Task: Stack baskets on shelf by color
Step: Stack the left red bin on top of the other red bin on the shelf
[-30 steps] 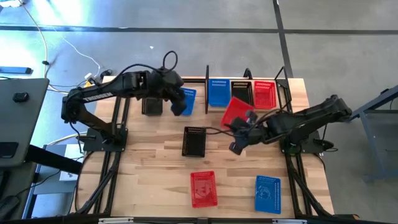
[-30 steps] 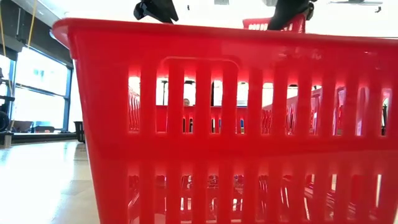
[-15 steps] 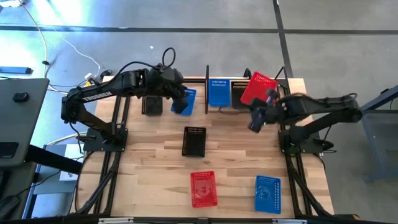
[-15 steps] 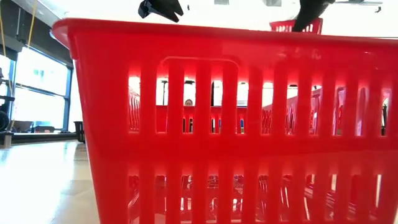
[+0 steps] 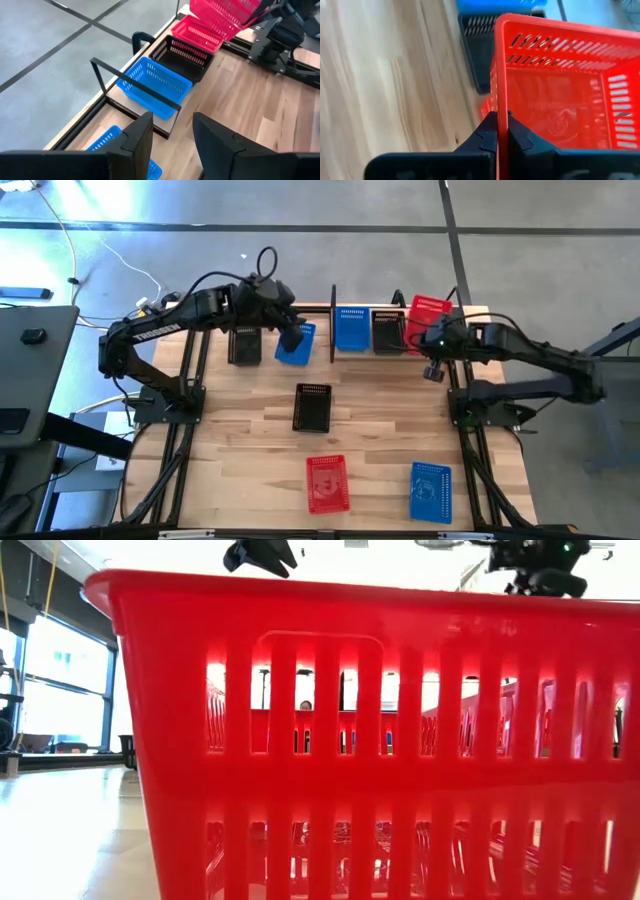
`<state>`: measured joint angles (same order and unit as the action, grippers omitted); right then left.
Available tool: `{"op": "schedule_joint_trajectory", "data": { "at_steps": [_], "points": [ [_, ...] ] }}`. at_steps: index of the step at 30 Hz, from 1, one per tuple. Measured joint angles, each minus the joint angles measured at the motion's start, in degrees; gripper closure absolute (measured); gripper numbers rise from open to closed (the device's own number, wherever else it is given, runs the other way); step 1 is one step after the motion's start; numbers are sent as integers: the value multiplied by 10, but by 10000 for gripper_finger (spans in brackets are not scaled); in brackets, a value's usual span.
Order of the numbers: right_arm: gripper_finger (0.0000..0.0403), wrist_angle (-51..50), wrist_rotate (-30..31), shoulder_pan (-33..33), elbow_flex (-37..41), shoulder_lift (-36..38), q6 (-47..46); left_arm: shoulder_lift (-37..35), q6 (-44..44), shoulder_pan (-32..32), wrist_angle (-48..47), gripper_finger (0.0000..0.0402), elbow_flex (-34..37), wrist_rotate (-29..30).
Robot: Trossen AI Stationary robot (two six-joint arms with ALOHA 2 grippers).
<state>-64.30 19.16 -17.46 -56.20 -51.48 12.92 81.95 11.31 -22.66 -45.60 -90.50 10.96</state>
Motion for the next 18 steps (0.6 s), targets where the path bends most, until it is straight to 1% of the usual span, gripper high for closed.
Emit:
{"op": "schedule_joint_trajectory", "data": {
  "at_steps": [2,6,11,18],
  "points": [
    [403,6,-14,-29,21,15,32,0,0,-4,0,271,0,0],
    [403,48,-17,-73,57,37,107,0,0,-11,0,271,0,0],
    [403,75,-42,-121,84,39,189,0,0,-16,0,271,0,1],
    [403,94,-64,-167,120,39,227,0,0,-17,0,271,0,1]
  ]
}}
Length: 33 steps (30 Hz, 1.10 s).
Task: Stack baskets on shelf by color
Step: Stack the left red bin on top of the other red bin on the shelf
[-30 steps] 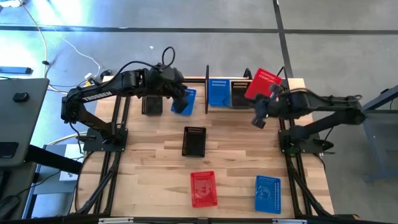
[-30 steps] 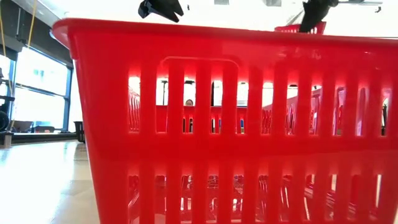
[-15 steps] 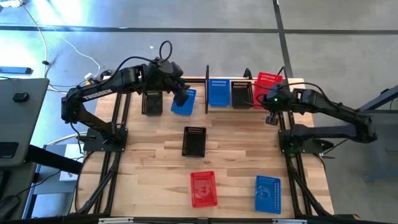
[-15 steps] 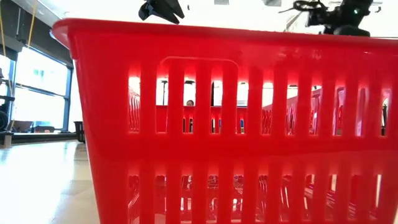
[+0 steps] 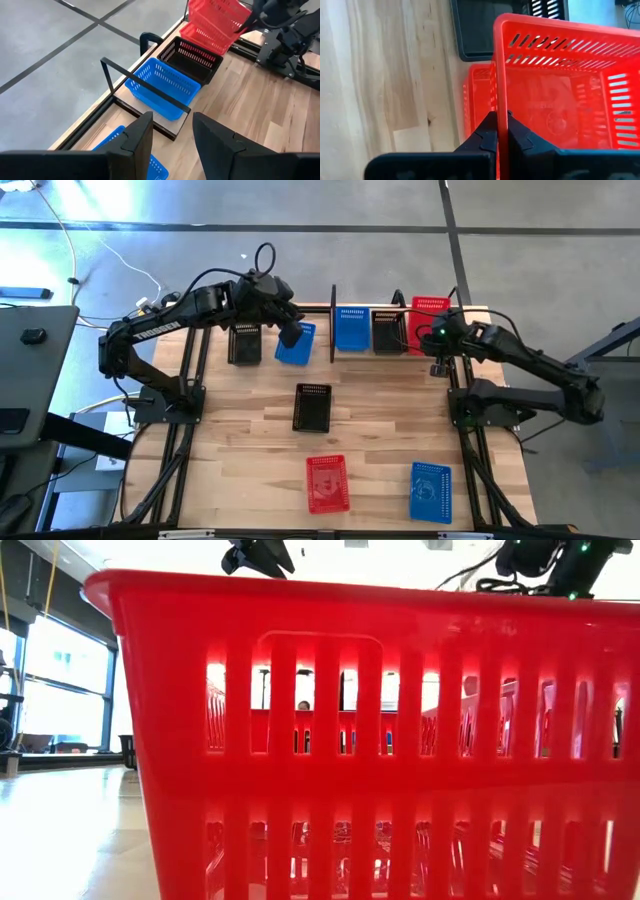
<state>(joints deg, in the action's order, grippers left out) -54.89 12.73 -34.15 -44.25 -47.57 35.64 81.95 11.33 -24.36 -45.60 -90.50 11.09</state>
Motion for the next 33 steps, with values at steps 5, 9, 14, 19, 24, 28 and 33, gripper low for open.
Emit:
{"op": "schedule_joint_trajectory", "data": {
  "at_steps": [5,9,14,19,24,28,33],
  "points": [
    [403,16,-33,-23,14,0,21,0,0,0,0,271,0,0],
    [403,28,-35,-42,14,0,34,0,0,0,0,271,0,0],
    [403,23,-66,-70,14,-8,34,0,5,0,0,271,0,0],
    [403,25,-73,-82,14,-28,54,0,6,0,0,271,0,0],
    [403,18,-87,-84,14,-48,54,0,6,0,0,271,0,0],
    [403,20,-85,-84,14,-58,52,0,6,0,0,271,0,0],
    [403,16,-78,-84,14,-65,53,0,5,0,0,271,0,0]
  ]
}}
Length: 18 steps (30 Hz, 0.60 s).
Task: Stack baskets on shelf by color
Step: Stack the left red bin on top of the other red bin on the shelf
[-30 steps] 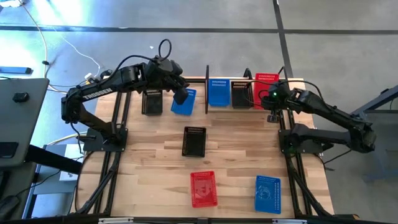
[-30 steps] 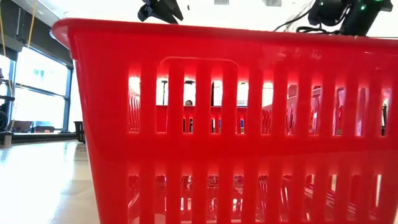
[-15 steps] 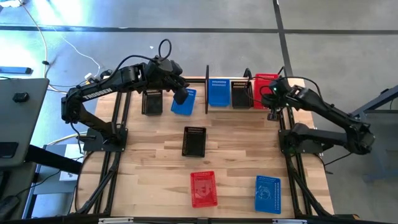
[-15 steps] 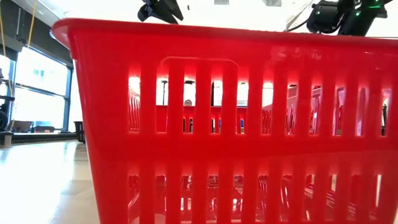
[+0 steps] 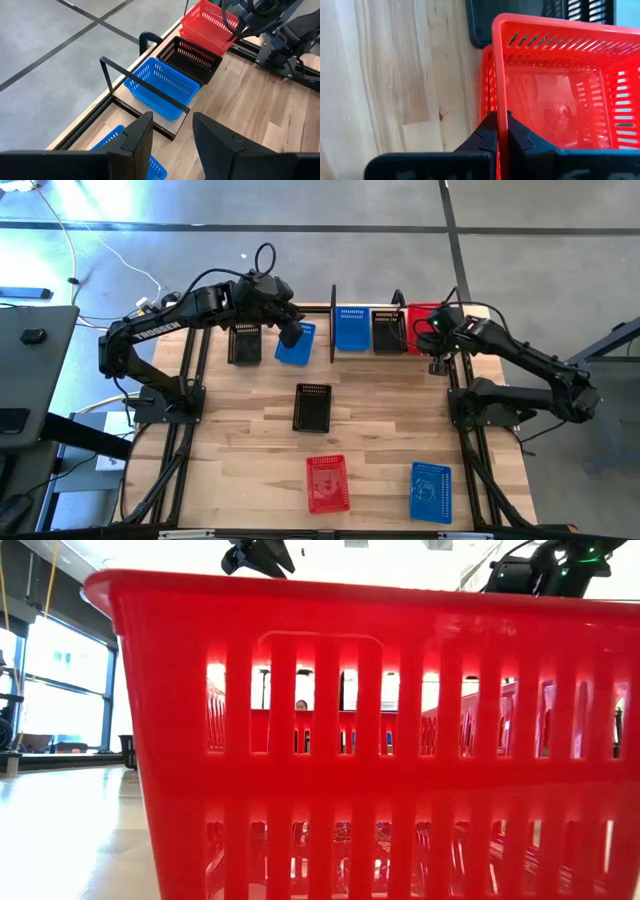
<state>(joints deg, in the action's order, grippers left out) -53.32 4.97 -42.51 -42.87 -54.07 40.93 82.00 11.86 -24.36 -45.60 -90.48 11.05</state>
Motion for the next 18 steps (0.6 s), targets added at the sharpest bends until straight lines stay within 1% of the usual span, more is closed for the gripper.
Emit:
{"op": "schedule_joint_trajectory", "data": {
  "at_steps": [2,13,15,18],
  "points": [
    [403,-6,10,0,0,-2,0,0,0,0,0,271,0,0],
    [401,0,5,0,0,-3,-21,0,9,0,0,271,0,-1],
    [394,4,5,0,0,-3,-24,0,14,0,0,271,0,-1],
    [371,10,7,0,0,-3,-36,0,15,0,0,271,0,-1]
  ]
}}
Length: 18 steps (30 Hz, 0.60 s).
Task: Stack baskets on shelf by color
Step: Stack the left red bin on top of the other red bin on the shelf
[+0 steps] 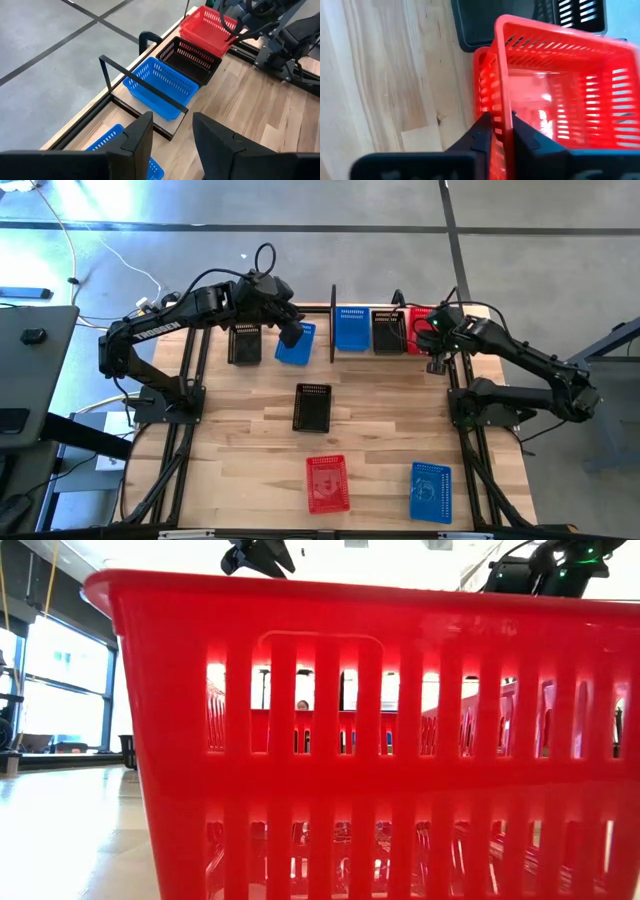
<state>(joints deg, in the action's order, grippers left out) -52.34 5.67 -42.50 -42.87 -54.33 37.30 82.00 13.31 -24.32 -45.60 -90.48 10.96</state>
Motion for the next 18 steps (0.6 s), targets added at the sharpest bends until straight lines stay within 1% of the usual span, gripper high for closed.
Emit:
{"op": "schedule_joint_trajectory", "data": {
  "at_steps": [4,7,11,14,18],
  "points": [
    [334,-1,4,0,0,0,0,0,0,0,0,271,0,0],
    [318,-1,19,0,0,0,-6,0,0,0,0,271,0,0],
    [311,-29,28,0,-16,1,-16,0,0,0,0,271,0,0],
    [313,-47,29,0,-32,1,-40,0,0,0,0,271,0,0],
    [313,-62,58,0,-41,1,-81,0,0,0,0,271,0,0]
  ]
}}
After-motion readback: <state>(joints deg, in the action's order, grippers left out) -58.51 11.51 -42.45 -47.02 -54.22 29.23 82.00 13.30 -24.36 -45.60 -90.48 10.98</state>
